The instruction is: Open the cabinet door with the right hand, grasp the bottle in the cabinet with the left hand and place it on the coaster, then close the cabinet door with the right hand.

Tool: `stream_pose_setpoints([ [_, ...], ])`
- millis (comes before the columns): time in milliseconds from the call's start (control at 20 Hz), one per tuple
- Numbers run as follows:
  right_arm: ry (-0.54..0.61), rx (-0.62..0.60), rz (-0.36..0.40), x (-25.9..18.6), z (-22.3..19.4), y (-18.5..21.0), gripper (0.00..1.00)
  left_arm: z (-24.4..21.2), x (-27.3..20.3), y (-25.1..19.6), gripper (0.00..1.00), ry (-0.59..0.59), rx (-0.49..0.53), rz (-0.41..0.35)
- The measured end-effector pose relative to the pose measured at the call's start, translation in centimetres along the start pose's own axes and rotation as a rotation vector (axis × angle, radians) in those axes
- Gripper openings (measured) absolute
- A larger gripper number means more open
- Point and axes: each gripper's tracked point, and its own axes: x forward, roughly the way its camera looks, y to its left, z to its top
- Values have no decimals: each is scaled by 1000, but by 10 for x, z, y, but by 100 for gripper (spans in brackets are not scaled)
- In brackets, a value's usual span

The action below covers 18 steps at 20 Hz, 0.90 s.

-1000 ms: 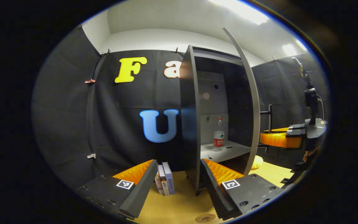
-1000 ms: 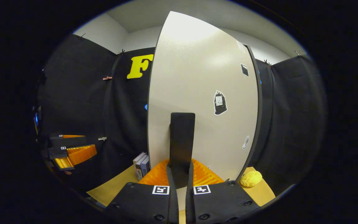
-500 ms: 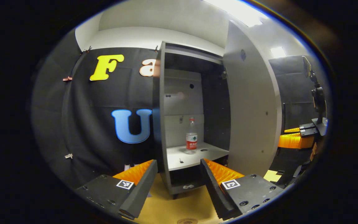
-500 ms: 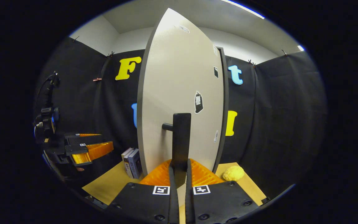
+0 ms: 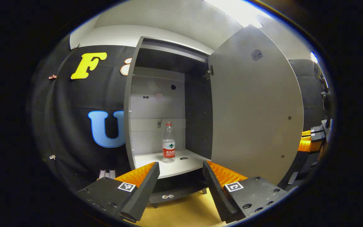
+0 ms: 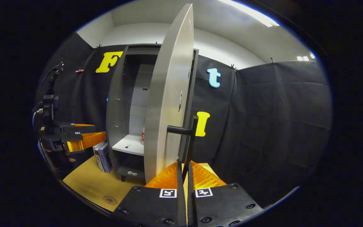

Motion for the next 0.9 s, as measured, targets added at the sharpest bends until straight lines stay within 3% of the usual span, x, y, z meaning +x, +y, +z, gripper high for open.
stream_pose_setpoints([
  [100,8,61,25,-3,0,-13,5,0,11,-6,87,1,2,-5],
  [350,4,71,89,-1,-10,-37,6,0,41,-9,84,0,8,20],
  [750,4,185,113,9,-21,-87,5,13,98,6,86,-95,21,91],
  [900,-5,151,119,6,-20,-91,6,20,116,15,84,-118,32,123],
])
